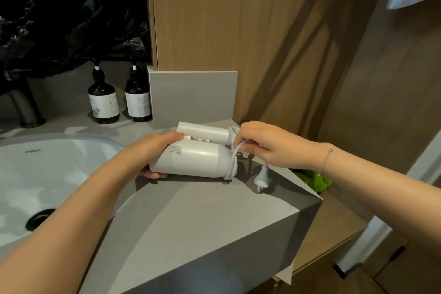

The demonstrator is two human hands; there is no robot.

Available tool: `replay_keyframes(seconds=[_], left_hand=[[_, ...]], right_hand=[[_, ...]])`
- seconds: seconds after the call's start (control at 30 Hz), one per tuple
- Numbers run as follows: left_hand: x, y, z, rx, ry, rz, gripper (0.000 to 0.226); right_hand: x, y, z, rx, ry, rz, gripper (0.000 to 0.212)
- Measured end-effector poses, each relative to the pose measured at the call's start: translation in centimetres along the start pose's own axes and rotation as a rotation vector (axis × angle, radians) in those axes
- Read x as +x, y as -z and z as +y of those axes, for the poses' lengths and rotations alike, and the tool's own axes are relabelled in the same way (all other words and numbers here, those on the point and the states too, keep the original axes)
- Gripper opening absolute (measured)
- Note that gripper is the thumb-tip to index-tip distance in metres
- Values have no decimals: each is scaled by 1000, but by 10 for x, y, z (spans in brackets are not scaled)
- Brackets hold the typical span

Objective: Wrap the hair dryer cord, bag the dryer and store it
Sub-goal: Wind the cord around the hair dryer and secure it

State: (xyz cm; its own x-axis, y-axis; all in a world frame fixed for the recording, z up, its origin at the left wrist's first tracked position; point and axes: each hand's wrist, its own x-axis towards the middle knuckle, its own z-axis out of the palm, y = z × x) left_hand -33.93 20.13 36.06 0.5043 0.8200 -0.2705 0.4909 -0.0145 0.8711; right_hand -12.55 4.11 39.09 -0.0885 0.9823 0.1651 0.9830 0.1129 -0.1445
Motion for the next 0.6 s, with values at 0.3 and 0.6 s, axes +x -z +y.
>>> replay_keyframes(seconds=[0.3, 0.6], left_hand=[[1, -12, -1, 683, -416, 511, 50], [-7, -76, 29, 805, -659, 216, 43]], right_hand=[[5, -34, 22, 274, -177, 327, 16], [10, -41, 30, 347, -228, 445, 19]])
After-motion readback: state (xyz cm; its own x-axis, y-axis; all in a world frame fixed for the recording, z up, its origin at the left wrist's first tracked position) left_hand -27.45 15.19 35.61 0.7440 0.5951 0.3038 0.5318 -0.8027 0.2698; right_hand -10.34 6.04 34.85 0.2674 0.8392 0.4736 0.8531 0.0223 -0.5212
